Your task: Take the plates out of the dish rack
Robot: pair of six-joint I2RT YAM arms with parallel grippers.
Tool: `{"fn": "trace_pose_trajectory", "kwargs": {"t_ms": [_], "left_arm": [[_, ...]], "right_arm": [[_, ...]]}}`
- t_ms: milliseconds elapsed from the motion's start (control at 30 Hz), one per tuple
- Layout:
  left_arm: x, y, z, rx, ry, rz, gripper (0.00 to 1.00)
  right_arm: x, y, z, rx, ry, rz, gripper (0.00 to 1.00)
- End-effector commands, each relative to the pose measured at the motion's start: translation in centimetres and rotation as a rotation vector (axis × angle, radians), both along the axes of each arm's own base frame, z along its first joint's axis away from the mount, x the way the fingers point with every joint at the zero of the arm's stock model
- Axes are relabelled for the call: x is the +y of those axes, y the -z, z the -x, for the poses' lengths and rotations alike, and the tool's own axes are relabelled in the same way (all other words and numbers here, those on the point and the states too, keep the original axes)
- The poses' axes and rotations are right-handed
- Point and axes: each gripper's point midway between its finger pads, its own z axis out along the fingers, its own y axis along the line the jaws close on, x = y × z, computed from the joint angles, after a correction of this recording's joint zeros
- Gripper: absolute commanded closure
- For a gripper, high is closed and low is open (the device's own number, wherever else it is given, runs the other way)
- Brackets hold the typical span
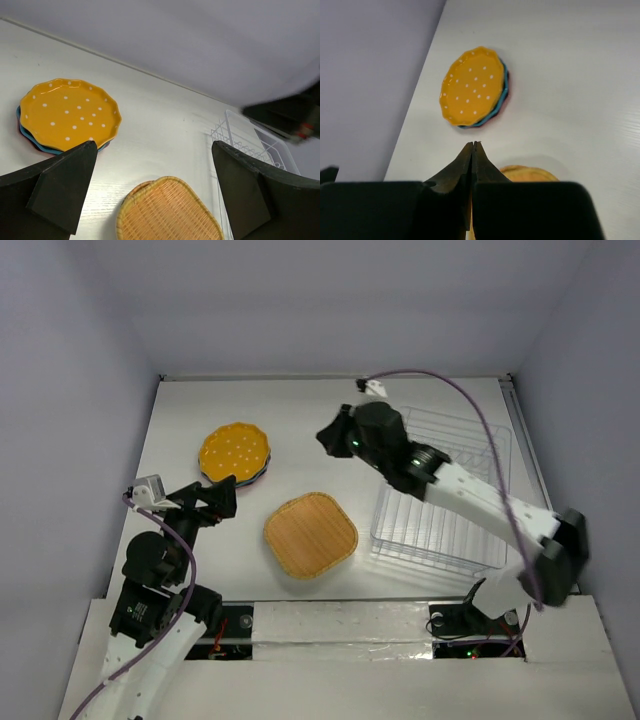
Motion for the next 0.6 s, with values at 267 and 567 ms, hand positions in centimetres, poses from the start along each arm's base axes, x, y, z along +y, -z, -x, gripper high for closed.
{"fn": "trace_pose_trajectory", "kwargs": {"t_ms": [267,567], "left_arm": [[-0.4,-2.2,-0.7,-0.022,0.008,-0.032,0.01],[-0.5,-1.7,-1.0,0.007,0.008,-0.057,0.01]], "right_arm": [[-19.2,-4.4,12.4,-0.247,0.177,-0.101,0.56],[-26.1,-3.4,15.8,-0.272,0.318,-0.195,0.00]]}}
